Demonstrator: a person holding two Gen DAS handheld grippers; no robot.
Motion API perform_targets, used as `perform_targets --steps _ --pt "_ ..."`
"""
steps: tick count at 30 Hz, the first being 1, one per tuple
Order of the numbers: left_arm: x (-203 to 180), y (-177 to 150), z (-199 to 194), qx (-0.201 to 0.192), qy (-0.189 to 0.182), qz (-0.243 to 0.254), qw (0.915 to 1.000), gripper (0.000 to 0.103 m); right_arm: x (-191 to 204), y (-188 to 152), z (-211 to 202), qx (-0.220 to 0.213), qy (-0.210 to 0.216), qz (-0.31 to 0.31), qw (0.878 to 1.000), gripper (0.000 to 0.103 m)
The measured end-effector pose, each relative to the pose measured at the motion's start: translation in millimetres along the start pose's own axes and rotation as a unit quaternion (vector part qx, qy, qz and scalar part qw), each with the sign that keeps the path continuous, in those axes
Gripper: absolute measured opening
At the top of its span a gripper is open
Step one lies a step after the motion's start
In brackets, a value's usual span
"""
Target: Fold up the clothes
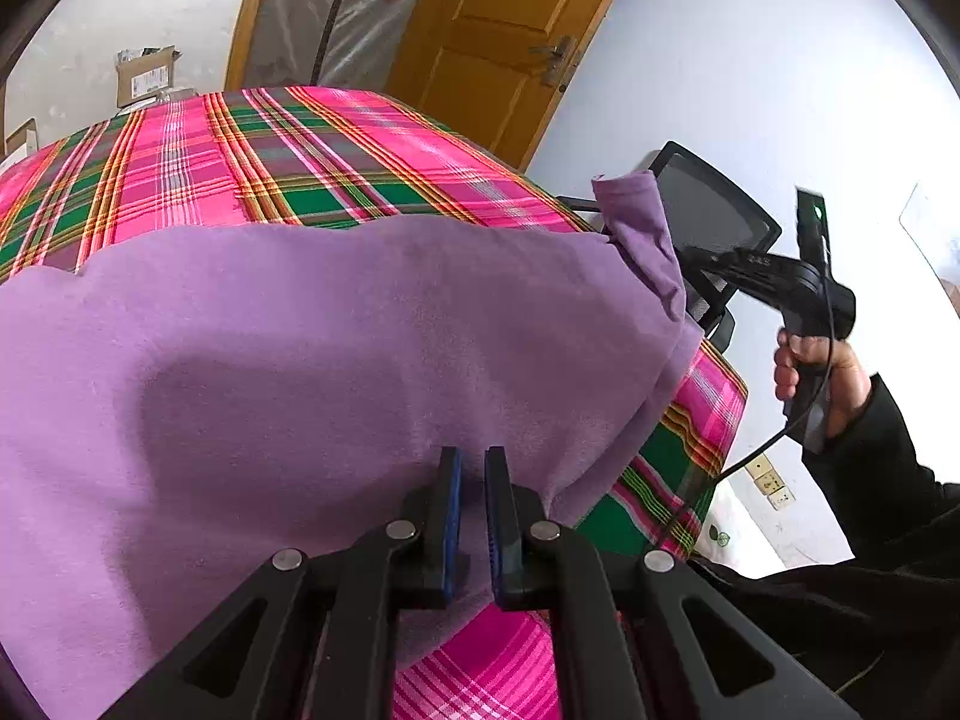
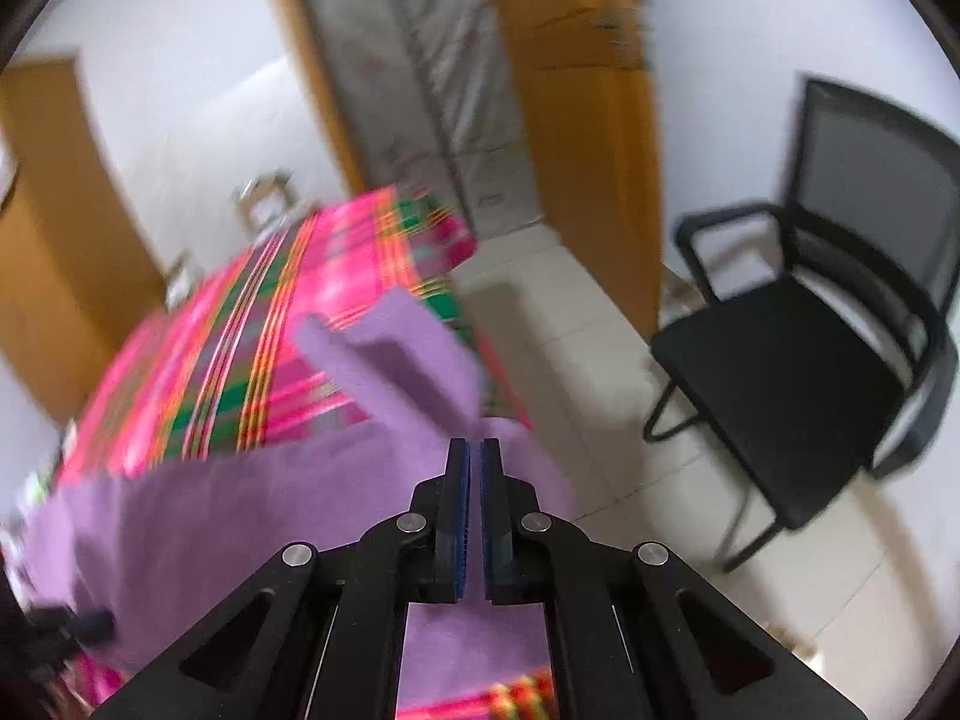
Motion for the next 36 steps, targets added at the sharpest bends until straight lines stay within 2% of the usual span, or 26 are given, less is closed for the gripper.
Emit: perform_targets --steps 4,7,8,9,11,13,16,23,25,26,27,31,36 --pt "0 -2 0 0.001 -0.001 -0.003 1.0 0.006 -33 -18 2 0.02 0.012 0.073 0.997 0.003" --pt "0 -2 -1 0.001 0.0 -0.004 1.0 0.007 -30 -22 9 0.034 0.044 0.076 0.996 0.007" --pt "0 -1 -1 0.001 0.001 -0.004 1.0 0.007 -24 -20 9 0.034 0.045 0.063 0.996 0.012" --pt "0 -1 -1 0.001 0.002 -0.004 1.0 0.007 -15 -16 8 0.031 0.043 0.042 0.998 0.022" --pt "-1 0 -1 0.0 0.004 -0.005 1.0 0.007 11 -6 7 0.021 0.034 -0.023 0.999 0.037" --pt "-1 0 0 0.0 0.004 -0.007 1.0 0.007 42 -2 9 0.021 0.027 -0.106 0.994 0.038" --pt "-2 1 1 0.0 0.007 -0.008 0.9999 0.007 73 -5 23 0.036 0.027 -0.183 0.982 0.038" --pt "-3 2 3 0.001 0.012 -0.006 0.9999 0.008 107 -12 55 0.074 0.015 -0.276 0.958 0.038" --pt "-3 2 3 0.001 0.012 -0.006 0.9999 0.008 102 -9 64 0.081 0.004 -0.273 0.959 0.037" --pt "-3 2 4 0.001 0.012 -0.006 0.9999 0.008 98 -7 63 0.08 0.001 -0.266 0.961 0.026" --pt "-3 1 3 0.001 0.012 -0.006 0.9999 0.008 93 -6 61 0.078 -0.001 -0.256 0.964 0.008" --pt "-3 1 3 0.001 0.012 -0.006 0.9999 0.009 69 4 52 0.057 0.002 -0.201 0.978 0.006" --pt "-5 1 2 0.001 0.015 0.001 0.9999 0.009 26 16 23 0.012 0.03 -0.075 0.997 0.005"
Point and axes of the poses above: each gripper's, at about its wrist camera, not at the fingertips, and z roughly the way its jaws point, x to its left, y to its top, the point moved 6 cm from there along z, roughly the way its jaws point, and after that the axes turned 9 degrees about -z, right-handed, at the moved point
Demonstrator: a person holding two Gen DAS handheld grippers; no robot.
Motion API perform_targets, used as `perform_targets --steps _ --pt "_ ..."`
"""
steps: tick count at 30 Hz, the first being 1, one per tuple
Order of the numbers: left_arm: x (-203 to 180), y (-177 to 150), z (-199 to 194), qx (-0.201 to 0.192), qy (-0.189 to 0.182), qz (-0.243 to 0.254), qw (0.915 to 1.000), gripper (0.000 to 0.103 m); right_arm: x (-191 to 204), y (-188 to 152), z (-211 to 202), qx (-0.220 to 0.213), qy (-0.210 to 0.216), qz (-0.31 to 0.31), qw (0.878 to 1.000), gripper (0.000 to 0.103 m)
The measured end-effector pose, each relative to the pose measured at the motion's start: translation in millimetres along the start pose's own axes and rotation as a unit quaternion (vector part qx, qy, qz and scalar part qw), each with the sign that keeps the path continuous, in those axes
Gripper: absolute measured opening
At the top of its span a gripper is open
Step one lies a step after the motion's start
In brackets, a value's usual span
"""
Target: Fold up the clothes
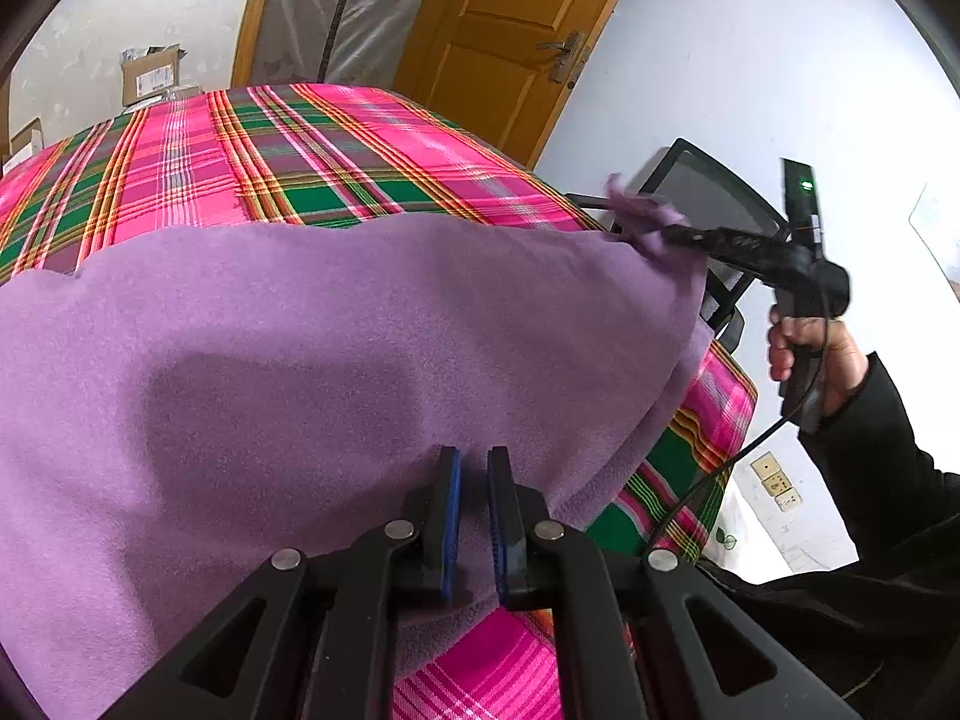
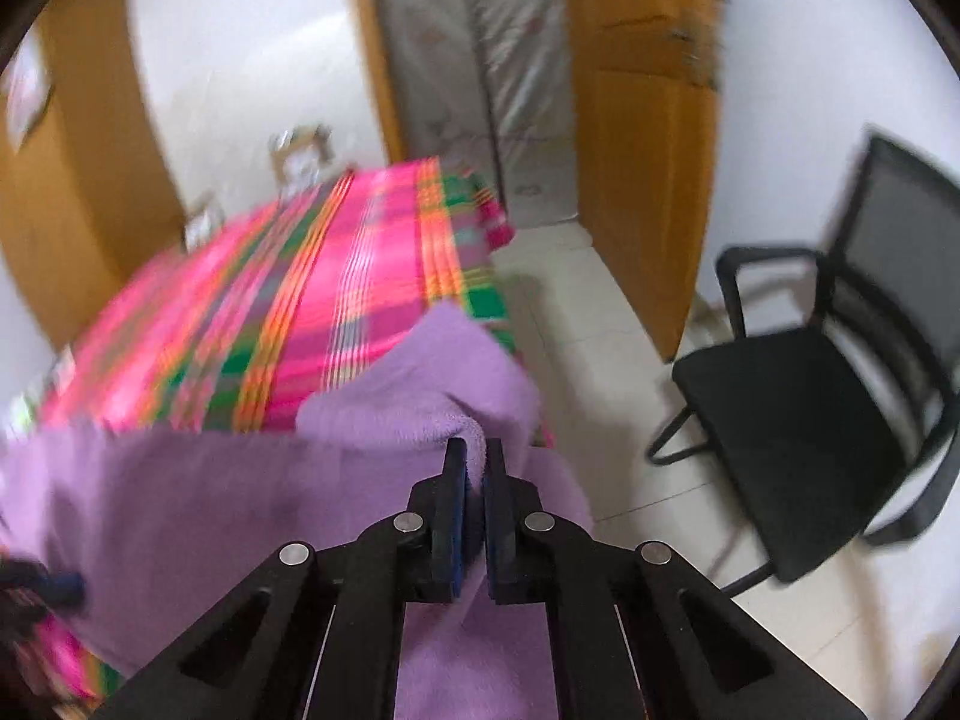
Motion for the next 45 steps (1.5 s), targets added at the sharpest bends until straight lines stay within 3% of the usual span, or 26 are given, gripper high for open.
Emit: perform_targets --steps 7,11,13,19,22,24,27,28,32,40,43,45 --pt "-5 3 -3 -0.003 -0.001 0.011 0.9999 0.009 -40 -10 -36 -0.041 0.037 0.132 0.99 0.004" --pt "-7 2 -2 -0.001 -0.002 0.012 0.9999 0.009 -50 -39 -23 -0.006 0.043 0.176 0.983 0.004" --pt "-6 1 0 0.003 -0.001 0.013 0.9999 0.009 -60 -59 -15 0.009 0.054 0.223 0.973 0.005" --pt "-7 2 3 0.005 -0.002 0.015 0.9999 0.009 -68 -64 -12 -0.003 0.094 0.273 0.958 0.008" --pt "-8 2 3 0.005 -0.004 0.015 0.9999 0.009 -74 -74 -1 0.008 0.134 0.329 0.935 0.016" --pt "-11 1 5 0.007 -0.004 0.02 0.9998 0.009 -84 -84 4 0.019 0.145 0.376 0.915 0.029" --pt "-19 0 6 0.01 -0.005 0.035 0.9993 0.021 -92 -96 12 0.029 0.161 0.432 0.887 0.032" --pt "-23 0 7 0.011 -0.006 0.042 0.9991 0.027 -94 -98 13 0.028 0.164 0.438 0.883 0.032" --pt "-41 -2 12 0.014 -0.013 0.078 0.9968 0.032 -94 -95 13 0.023 0.17 0.442 0.88 0.032" --pt "-62 -9 32 0.032 0.006 0.14 0.9896 0.034 -90 -82 13 0.018 0.183 0.417 0.89 0.032" --pt "-61 -8 32 0.033 0.008 0.143 0.9892 0.034 -90 -82 11 0.018 0.181 0.412 0.893 0.026" --pt "-62 -9 33 0.033 0.011 0.147 0.9886 0.032 -92 -83 10 0.017 0.176 0.409 0.895 0.014"
Point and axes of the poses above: each gripper's, at about its wrist camera, not at the fingertips, and z roughly the way its jaws point, x to its left, y to its top, the point moved 6 cm from there along z, roughly the way its jaws point, and after that the axes turned 9 degrees about -z, right-handed, at the moved point
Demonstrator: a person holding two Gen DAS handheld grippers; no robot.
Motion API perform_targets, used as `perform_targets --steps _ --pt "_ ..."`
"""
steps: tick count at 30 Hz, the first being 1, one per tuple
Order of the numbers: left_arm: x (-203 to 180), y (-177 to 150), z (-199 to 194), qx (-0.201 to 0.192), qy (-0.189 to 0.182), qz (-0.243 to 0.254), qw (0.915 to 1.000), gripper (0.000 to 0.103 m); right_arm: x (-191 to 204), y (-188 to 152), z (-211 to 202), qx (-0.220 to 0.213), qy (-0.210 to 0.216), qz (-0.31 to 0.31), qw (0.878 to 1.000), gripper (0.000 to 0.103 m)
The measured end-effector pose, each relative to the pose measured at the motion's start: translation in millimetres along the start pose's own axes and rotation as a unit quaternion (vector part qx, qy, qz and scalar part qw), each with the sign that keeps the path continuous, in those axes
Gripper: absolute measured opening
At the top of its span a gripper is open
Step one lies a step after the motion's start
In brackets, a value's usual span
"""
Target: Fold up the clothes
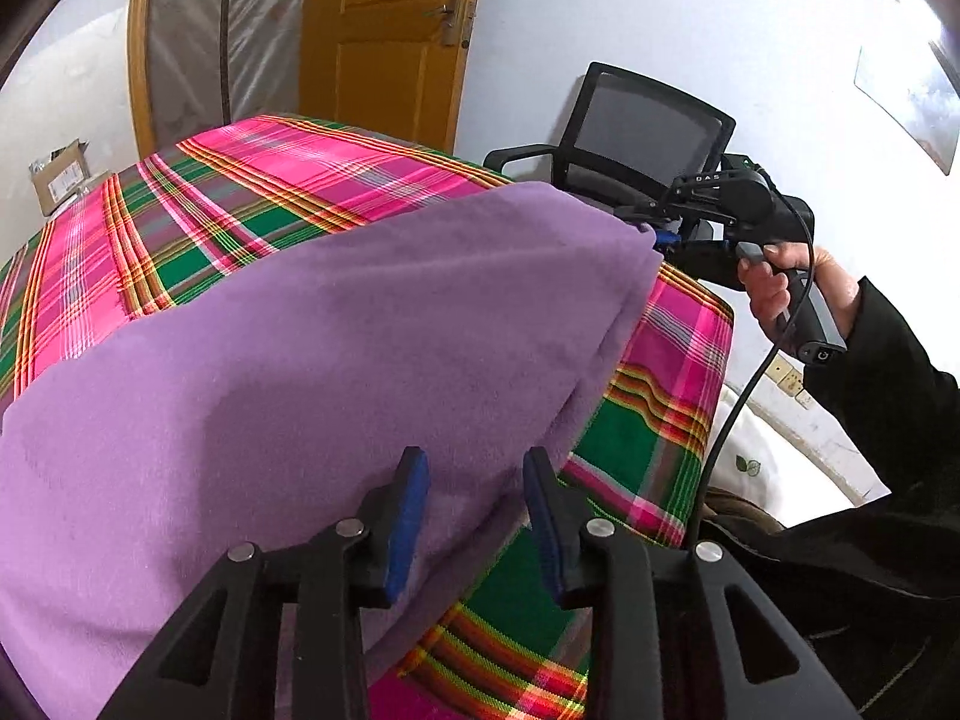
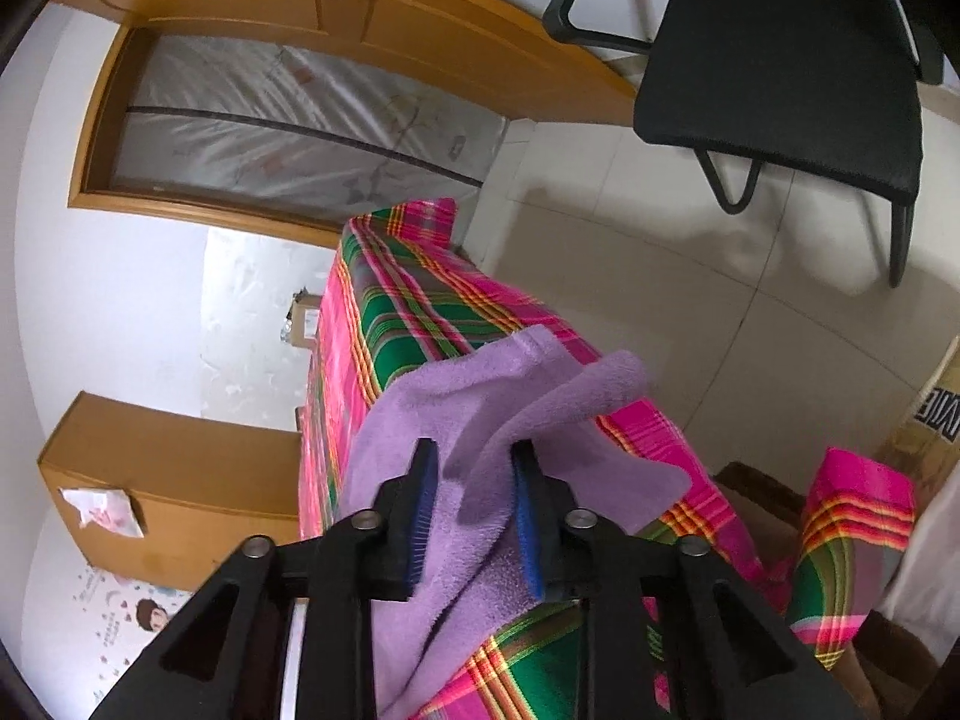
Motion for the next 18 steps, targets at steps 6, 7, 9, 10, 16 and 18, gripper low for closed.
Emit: perform_targets --steps 6,7,9,10,16,18 --pt "-3 -1 0 -0.003 -0.003 0.006 1.0 0.003 1 3 0 -0.004 -0.004 -0.012 1.0 0.008" --pt "-3 1 -2 -0.007 -0.005 0.003 1.0 0.002 2 4 -1 -0.005 -0.004 -0.014 1.0 0.008" --pt "-2 4 -10 -0.019 -0.01 -0.004 0.9998 0.002 4 5 -1 -0.007 -0.003 -0.017 1.0 0.007" --pt "-3 6 -16 -0.027 -0.013 -0.005 0.9995 0.002 6 5 -1 -0.008 -0.002 -0.019 1.0 0.007" --pt "-9 11 -41 -0.054 -0.035 -0.005 0.9979 0.002 21 7 -27 -0.034 0.007 -0.043 0.998 0.007" --pt "-8 7 -33 -0.041 -0.039 -0.009 0.9984 0.002 15 2 -25 -0.027 -0.002 -0.044 0.999 0.007"
Point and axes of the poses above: each gripper's, at about its wrist camera, not at the fingertips, and z roughly the way its jaws point, x to its left, y to its top, the point moved 6 cm from there along z, roughly the way its jaws point, and after that the axes turned 9 degrees about -z, right-handed, at the moved point
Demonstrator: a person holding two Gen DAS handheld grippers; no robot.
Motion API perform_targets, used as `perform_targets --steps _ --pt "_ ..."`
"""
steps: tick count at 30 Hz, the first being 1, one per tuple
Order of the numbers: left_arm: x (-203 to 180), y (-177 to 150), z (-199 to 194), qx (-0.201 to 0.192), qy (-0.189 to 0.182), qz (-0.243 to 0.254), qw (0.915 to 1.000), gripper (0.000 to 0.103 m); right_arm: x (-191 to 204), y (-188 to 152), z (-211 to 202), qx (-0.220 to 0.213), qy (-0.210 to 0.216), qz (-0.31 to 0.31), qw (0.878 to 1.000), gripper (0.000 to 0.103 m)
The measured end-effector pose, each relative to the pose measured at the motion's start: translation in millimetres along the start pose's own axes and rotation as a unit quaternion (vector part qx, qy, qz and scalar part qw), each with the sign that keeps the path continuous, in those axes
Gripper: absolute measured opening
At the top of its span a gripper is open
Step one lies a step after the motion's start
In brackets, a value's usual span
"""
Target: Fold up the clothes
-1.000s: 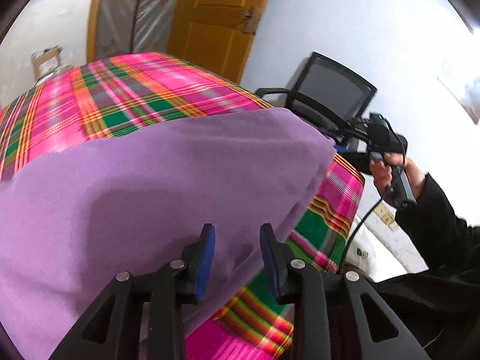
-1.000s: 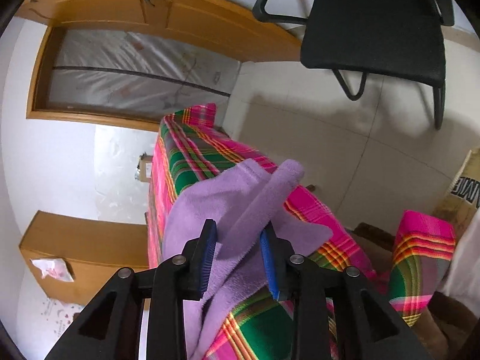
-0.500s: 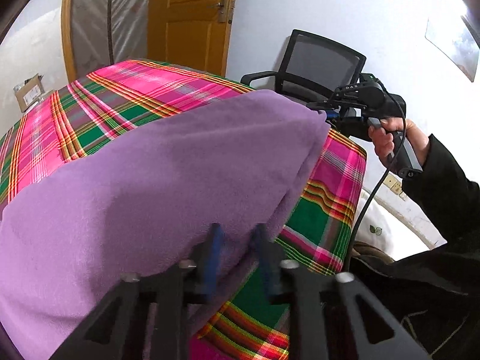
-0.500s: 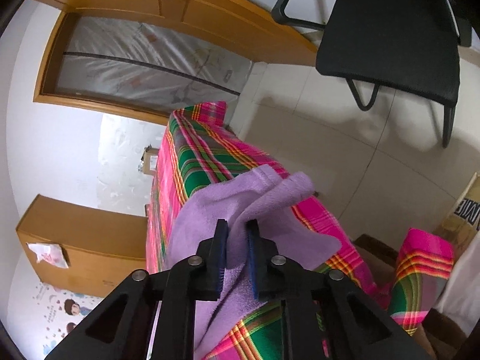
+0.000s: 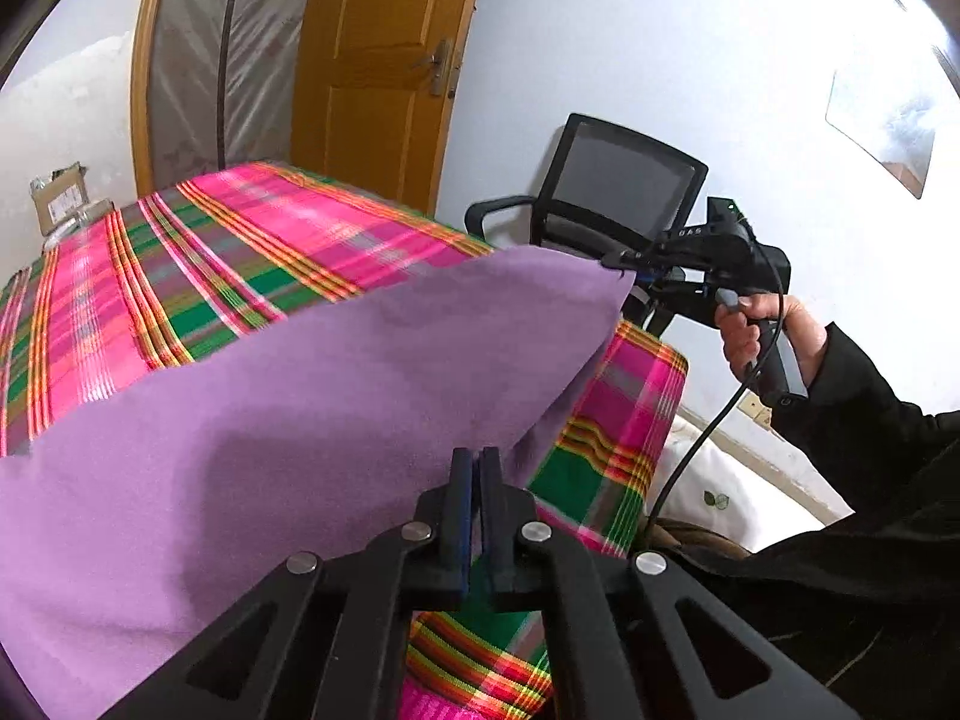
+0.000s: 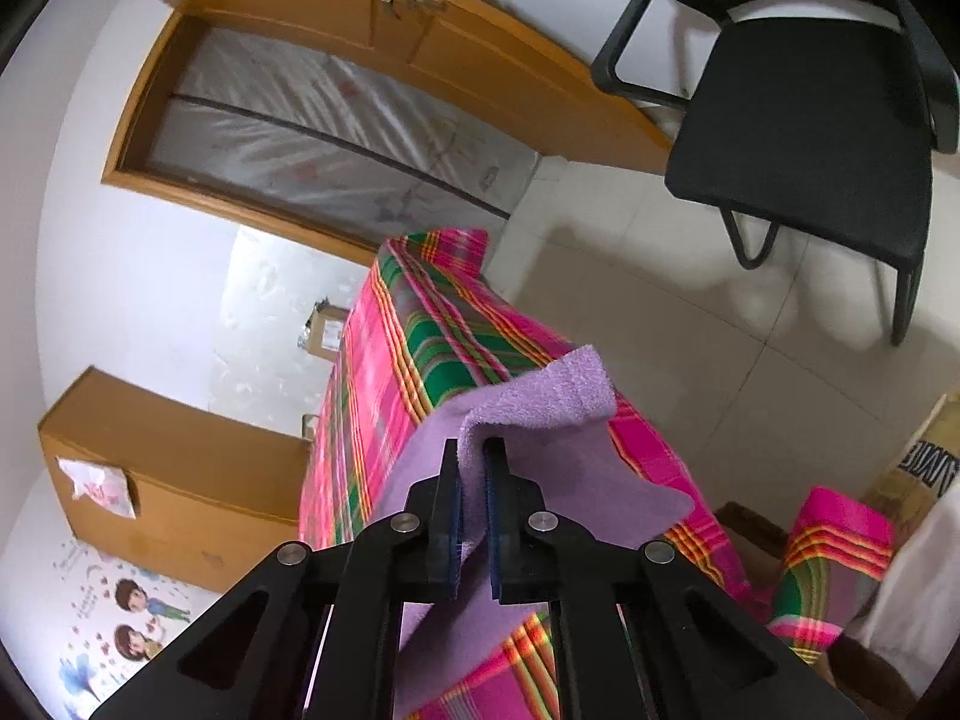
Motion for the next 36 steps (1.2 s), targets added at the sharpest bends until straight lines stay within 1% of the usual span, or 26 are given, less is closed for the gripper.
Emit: perform_targets --steps 3,5,7,8,9,11,12,13,14,16,19,20,21,23,25,26,27,28,29,30,32,33,36 --pt "5 -11 16 0.028 -0.005 -0.013 0.9995 0.002 -26 -14 12 0.025 0.002 0.053 0.998 0.01" --pt "6 -14 18 0.034 -0.008 -0.016 0.9993 0.002 -39 -20 15 0.033 0.001 0.081 0.996 0.01" --pt "8 -14 18 0.034 -0.013 -0.021 0.9991 0.002 -45 -19 17 0.035 0.009 0.1 0.994 0.016" --pt "8 -13 18 0.033 -0.014 -0.024 0.9991 0.002 -48 -18 17 0.035 0.013 0.109 0.993 0.022" --pt "9 -12 18 0.032 -0.017 -0.027 0.999 0.002 -50 -17 18 0.034 0.018 0.119 0.992 0.026" --pt "10 -10 16 0.028 -0.022 -0.034 0.9988 0.002 -53 -15 22 0.031 0.025 0.132 0.99 0.028" --pt "11 -10 15 0.026 -0.024 -0.039 0.9986 0.002 -53 -13 22 0.029 0.021 0.127 0.991 0.025" --pt "11 -10 13 0.024 -0.026 -0.044 0.9984 0.002 -52 -12 21 0.026 0.014 0.117 0.993 0.016" --pt "13 -10 12 0.022 -0.027 -0.047 0.9983 0.002 -52 -10 19 0.021 0.005 0.106 0.994 0.004" --pt "15 -10 9 0.018 -0.027 -0.054 0.998 0.002 -50 -5 14 0.011 -0.012 0.083 0.996 0.003" --pt "17 -8 5 0.014 -0.033 -0.065 0.9972 0.002 -59 -2 11 0.006 -0.037 0.073 0.997 0.003" --pt "17 -7 4 0.014 -0.035 -0.067 0.997 0.002 -61 -1 10 0.005 -0.039 0.071 0.997 0.004" --pt "16 -7 3 0.012 -0.035 -0.067 0.997 0.002 -63 0 10 0.005 -0.039 0.071 0.997 0.008" --pt "16 -6 -1 0.005 -0.033 -0.068 0.9971 0.003 -66 1 9 0.005 -0.049 0.073 0.996 0.01" --pt "21 -5 -7 -0.005 -0.027 -0.074 0.9969 0.003 -66 6 3 -0.009 -0.077 0.053 0.996 0.011" --pt "24 -5 -9 -0.008 -0.024 -0.078 0.9967 0.003 -65 9 0 -0.018 -0.092 0.042 0.995 0.015" --pt "27 -5 -10 -0.011 -0.018 -0.083 0.9963 0.004 -63 13 -4 -0.029 -0.113 0.026 0.993 0.016" --pt "32 -6 -11 -0.014 -0.012 -0.09 0.9957 0.004 -59 16 -7 -0.037 -0.124 0.011 0.992 0.016" --pt "38 -6 -12 -0.016 -0.007 -0.099 0.9949 0.004 -54 18 -8 -0.042 -0.127 -0.005 0.991 0.02" --pt "42 -8 -12 -0.017 -0.005 -0.109 0.9939 0.004 -47 20 -7 -0.044 -0.128 -0.024 0.99 0.026" --pt "49 -12 -11 -0.015 -0.005 -0.125 0.9921 0.004 -29 21 -5 -0.042 -0.128 -0.068 0.989 0.031" --pt "50 -15 -9 -0.01 -0.005 -0.128 0.9916 0.004 -19 20 -2 -0.04 -0.128 -0.091 0.987 0.031" --pt "48 -26 3 0.011 -0.003 -0.126 0.992 0.004 11 10 10 -0.014 -0.11 -0.156 0.982 0.031"
Point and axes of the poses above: each gripper's, at about its wrist camera, not at the fingertips, and z roughly the way its jaws point, x to its left, y to its top, the point moved 6 cm from there along z, roughly the way its jaws point, and after that the axes turned 9 degrees about -z, right-handed, at the moved point
